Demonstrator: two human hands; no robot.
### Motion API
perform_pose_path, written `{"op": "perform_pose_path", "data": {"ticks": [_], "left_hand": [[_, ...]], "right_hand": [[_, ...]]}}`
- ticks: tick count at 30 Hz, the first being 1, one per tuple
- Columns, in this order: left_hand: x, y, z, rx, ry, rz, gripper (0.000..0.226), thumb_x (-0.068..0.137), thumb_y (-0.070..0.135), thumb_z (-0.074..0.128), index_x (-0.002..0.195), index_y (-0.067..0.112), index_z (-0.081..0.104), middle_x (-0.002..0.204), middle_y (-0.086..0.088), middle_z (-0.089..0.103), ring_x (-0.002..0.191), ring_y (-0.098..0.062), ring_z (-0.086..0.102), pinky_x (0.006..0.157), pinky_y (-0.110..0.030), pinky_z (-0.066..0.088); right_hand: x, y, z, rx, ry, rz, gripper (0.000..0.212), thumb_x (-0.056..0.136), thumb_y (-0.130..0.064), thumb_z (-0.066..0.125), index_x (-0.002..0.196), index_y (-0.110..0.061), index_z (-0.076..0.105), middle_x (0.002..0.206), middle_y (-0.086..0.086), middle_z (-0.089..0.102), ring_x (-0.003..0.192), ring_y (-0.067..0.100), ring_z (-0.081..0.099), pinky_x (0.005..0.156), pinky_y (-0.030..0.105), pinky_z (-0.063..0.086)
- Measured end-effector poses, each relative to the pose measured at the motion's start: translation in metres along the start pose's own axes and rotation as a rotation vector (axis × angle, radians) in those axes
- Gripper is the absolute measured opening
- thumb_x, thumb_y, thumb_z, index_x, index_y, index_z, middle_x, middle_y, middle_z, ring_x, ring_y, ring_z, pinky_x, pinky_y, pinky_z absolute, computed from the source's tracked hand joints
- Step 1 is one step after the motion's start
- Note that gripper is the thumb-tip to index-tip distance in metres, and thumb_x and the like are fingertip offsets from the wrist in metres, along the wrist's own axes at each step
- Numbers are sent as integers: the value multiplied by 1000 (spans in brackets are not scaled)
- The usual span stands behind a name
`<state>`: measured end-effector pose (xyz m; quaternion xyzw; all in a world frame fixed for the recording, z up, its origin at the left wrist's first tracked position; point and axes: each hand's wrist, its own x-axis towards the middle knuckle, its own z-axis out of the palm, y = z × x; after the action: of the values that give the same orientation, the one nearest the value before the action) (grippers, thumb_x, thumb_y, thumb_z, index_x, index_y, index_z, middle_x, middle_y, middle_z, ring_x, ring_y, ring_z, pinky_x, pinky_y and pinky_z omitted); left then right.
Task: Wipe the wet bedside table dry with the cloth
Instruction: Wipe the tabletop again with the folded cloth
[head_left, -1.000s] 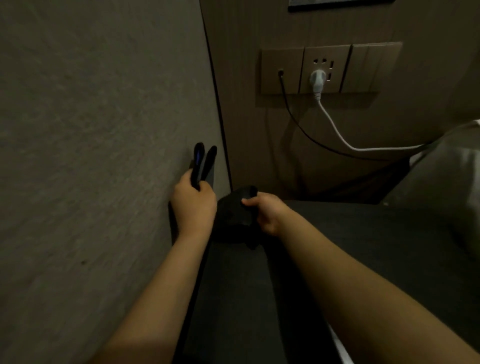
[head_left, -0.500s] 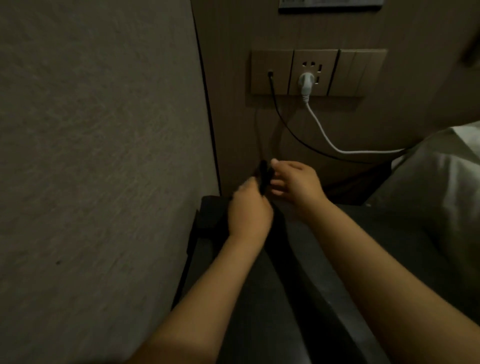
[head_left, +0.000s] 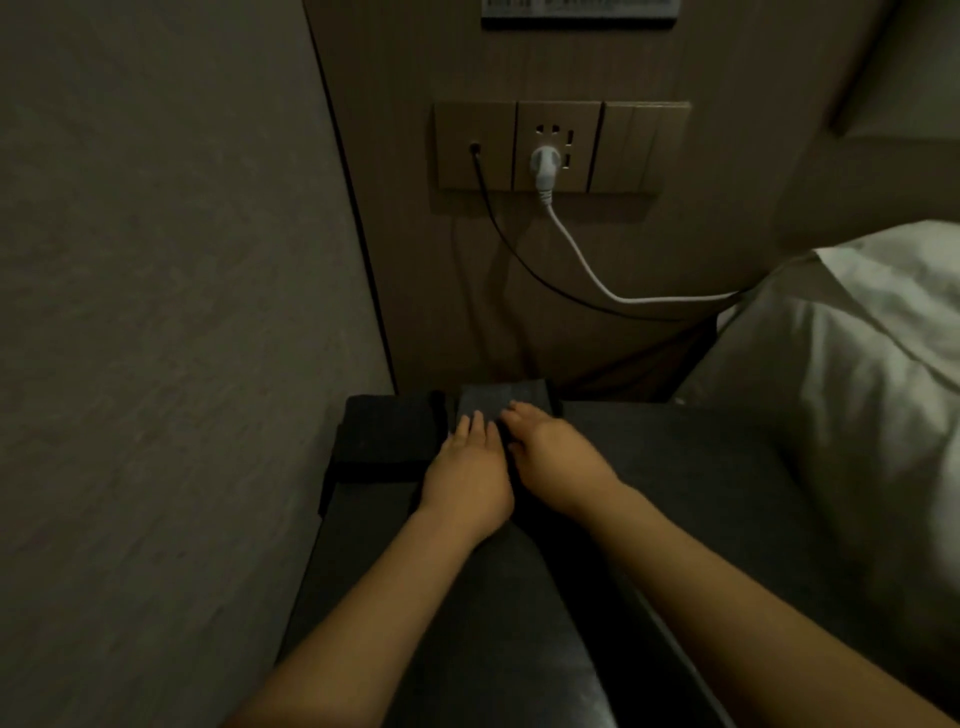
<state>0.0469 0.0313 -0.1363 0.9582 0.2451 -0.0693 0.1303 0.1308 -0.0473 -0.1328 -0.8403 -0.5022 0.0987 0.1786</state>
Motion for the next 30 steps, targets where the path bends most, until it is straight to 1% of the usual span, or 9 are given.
{"op": "perform_pose_path", "data": {"ticks": [2, 3, 5, 9, 13, 17, 22, 26, 30], "left_hand": [[4, 0, 1, 107, -54, -21, 74, 94, 21, 41, 150, 4, -4, 159, -15, -8, 148, -25, -4, 120, -36, 1], [6, 0, 0, 145, -57, -19, 75, 94, 24, 41, 150, 4, -5, 159, -15, -9, 148, -25, -6, 119, -36, -1], [9, 0, -2, 197, -51, -2, 77, 93, 29, 40, 150, 4, -6, 159, -15, -10, 147, -26, -8, 119, -38, -5], [14, -1, -3, 181, -62, 31, 74, 95, 30, 34, 149, 3, -7, 158, -17, -12, 147, -27, -11, 120, -38, -5], [16, 4, -4, 93, -101, 33, 71, 96, 27, 33, 149, 3, -9, 158, -17, -14, 147, -26, -11, 120, -36, -3], [18, 20, 1, 20, -80, 47, 68, 98, 26, 31, 149, 3, -8, 158, -15, -15, 147, -25, -11, 119, -35, -2], [28, 52, 10, -5, -79, 75, 69, 98, 27, 31, 149, 3, -9, 158, -16, -15, 147, -26, -12, 119, -35, -2], [37, 88, 15, 8, -85, 130, 68, 98, 27, 30, 149, 2, -7, 158, -17, -13, 147, -27, -11, 119, -35, -2], [45, 123, 24, 12, -89, 190, 66, 99, 28, 27, 149, 1, -7, 158, -18, -13, 147, -27, -11, 119, -36, -3]], "right_hand": [[6, -3, 5, -202, -127, -44, 51, 97, -8, 30, 144, 0, 14, 156, 16, 15, 145, 25, 10, 116, 27, 1], [8, -3, 6, -246, -146, -59, 52, 98, -9, 28, 145, 1, 9, 156, 17, 11, 145, 26, 6, 116, 27, -2], [8, -1, 5, -266, -158, -69, 53, 98, -11, 28, 145, 1, 6, 157, 18, 7, 145, 25, 4, 116, 27, -3], [12, 10, 8, -173, -171, -41, 57, 97, -18, 35, 146, -5, 9, 157, 14, 10, 146, 23, 9, 120, 30, 7], [7, 16, 8, -148, -152, -37, 57, 97, -20, 35, 146, -7, 10, 157, 12, 10, 145, 20, 9, 118, 28, 6], [0, 29, 0, -83, -114, 4, 57, 97, -21, 38, 147, -13, 13, 157, 7, 13, 145, 18, 11, 116, 26, 10], [-15, 57, -14, -78, -94, 52, 56, 96, -20, 39, 147, -14, 16, 157, 5, 15, 145, 16, 12, 116, 25, 11], [-32, 85, -28, -92, -89, 106, 55, 96, -18, 38, 147, -15, 16, 157, 4, 14, 145, 16, 11, 116, 24, 10], [-53, 115, -42, -101, -59, 178, 55, 95, -16, 38, 146, -17, 19, 157, 4, 17, 145, 16, 13, 116, 25, 13]]}}
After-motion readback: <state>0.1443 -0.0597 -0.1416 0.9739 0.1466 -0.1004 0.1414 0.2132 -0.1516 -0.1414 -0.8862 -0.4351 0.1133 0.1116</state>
